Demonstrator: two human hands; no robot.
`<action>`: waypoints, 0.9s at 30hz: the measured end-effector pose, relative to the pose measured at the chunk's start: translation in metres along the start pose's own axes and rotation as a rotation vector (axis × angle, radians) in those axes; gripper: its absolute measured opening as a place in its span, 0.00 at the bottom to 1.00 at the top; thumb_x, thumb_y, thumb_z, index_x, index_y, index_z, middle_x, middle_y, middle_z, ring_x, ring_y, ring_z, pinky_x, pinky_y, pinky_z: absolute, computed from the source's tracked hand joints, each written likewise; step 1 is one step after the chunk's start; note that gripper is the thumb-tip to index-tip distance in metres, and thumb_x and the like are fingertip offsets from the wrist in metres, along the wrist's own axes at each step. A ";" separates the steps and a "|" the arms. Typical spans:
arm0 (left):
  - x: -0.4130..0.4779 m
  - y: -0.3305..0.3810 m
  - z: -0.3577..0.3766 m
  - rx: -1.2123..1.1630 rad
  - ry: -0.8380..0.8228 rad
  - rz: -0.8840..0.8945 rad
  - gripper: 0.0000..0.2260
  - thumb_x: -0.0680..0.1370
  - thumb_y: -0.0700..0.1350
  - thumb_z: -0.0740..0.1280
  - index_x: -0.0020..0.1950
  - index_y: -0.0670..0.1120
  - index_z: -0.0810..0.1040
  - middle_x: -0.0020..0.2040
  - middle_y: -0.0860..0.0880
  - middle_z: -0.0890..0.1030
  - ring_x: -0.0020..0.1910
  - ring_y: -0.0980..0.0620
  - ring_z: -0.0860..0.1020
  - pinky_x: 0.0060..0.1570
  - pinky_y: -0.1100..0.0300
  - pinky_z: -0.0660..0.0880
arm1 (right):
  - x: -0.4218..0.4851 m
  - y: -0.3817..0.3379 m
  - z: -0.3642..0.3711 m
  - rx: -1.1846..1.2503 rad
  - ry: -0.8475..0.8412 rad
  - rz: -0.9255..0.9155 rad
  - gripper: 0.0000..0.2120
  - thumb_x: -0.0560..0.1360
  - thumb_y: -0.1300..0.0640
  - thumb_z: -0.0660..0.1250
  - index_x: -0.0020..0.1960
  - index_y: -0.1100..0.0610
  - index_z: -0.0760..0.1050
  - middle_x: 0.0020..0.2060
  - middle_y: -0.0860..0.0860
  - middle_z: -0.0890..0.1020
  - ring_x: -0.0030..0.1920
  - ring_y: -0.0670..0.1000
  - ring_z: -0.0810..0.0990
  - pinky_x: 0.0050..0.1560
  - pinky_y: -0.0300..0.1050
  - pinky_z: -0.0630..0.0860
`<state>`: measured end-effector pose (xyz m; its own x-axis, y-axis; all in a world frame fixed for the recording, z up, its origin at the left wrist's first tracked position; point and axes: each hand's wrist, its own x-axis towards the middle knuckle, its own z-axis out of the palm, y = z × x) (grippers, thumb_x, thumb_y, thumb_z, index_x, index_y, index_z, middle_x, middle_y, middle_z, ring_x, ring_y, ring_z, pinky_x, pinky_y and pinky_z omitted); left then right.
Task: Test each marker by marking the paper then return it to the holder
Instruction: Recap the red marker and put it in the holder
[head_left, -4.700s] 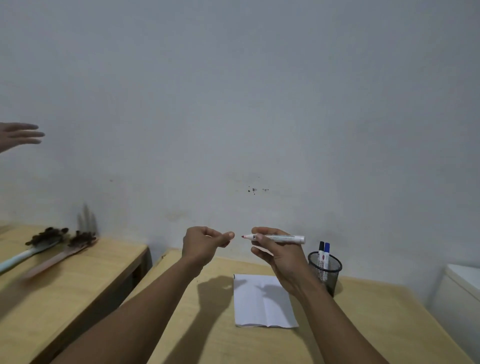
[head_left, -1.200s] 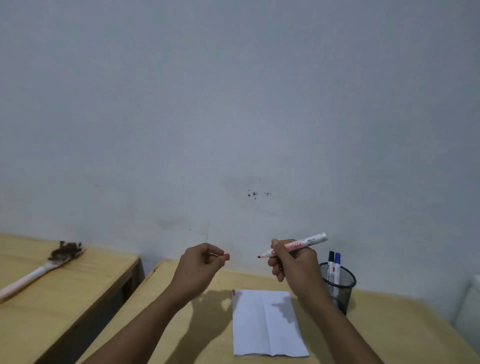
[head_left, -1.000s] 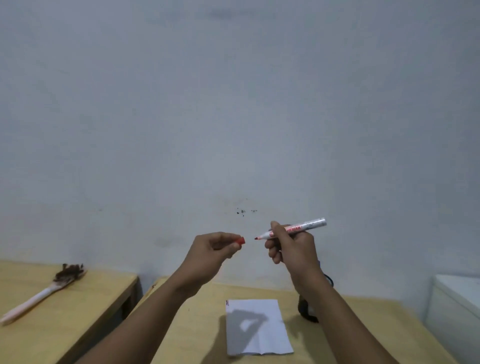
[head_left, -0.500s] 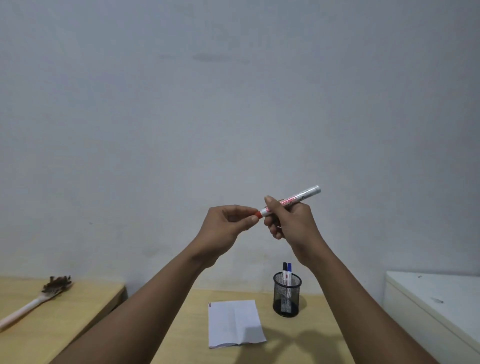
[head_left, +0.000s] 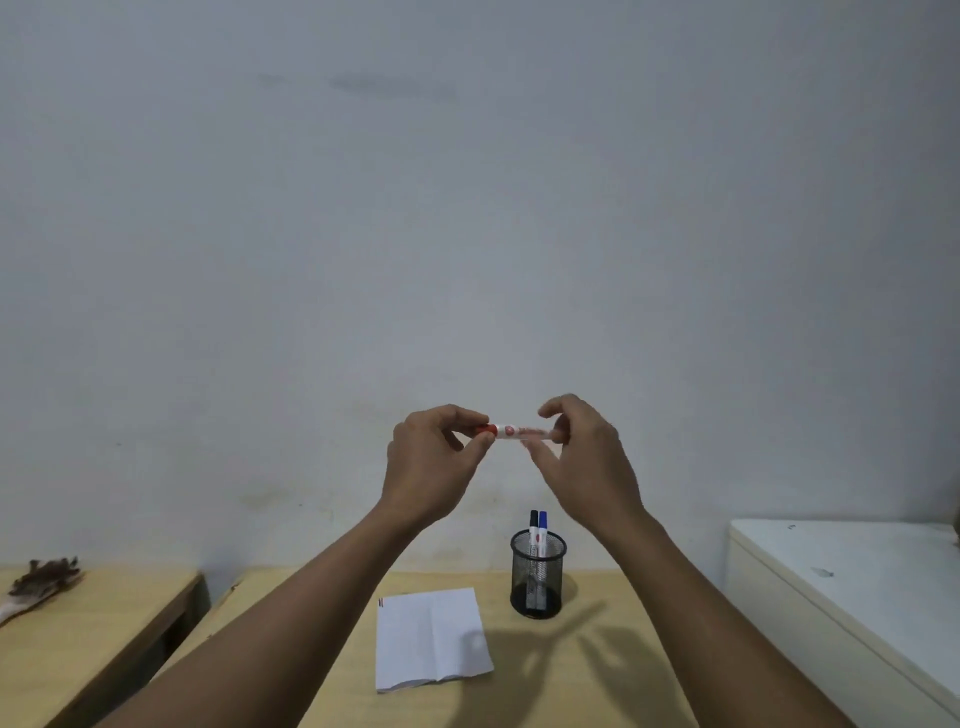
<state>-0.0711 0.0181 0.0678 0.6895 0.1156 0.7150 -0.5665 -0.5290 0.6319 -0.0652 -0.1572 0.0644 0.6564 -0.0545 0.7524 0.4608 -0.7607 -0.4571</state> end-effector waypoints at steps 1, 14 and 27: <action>0.001 -0.001 0.005 0.013 -0.021 0.014 0.08 0.74 0.48 0.75 0.52 0.50 0.86 0.42 0.57 0.86 0.38 0.58 0.81 0.43 0.55 0.82 | -0.001 0.009 0.005 -0.014 -0.062 -0.070 0.14 0.75 0.50 0.73 0.58 0.49 0.76 0.46 0.42 0.74 0.38 0.38 0.74 0.40 0.42 0.78; 0.004 -0.094 0.095 0.381 -0.444 -0.106 0.20 0.72 0.63 0.70 0.62 0.57 0.79 0.52 0.61 0.82 0.49 0.59 0.80 0.59 0.48 0.72 | 0.009 0.120 0.065 0.256 -0.077 0.265 0.03 0.78 0.57 0.70 0.51 0.53 0.78 0.42 0.44 0.81 0.41 0.45 0.80 0.36 0.28 0.72; -0.011 -0.153 0.184 0.472 -0.671 -0.223 0.26 0.70 0.67 0.69 0.61 0.54 0.75 0.59 0.49 0.78 0.58 0.46 0.76 0.59 0.43 0.68 | 0.010 0.191 0.134 0.079 -0.321 0.319 0.25 0.79 0.61 0.65 0.71 0.44 0.64 0.37 0.55 0.81 0.40 0.55 0.83 0.43 0.58 0.82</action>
<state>0.0914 -0.0571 -0.0923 0.9687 -0.1851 0.1656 -0.2405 -0.8655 0.4395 0.1093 -0.2163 -0.0784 0.9188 -0.0655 0.3892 0.2417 -0.6862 -0.6860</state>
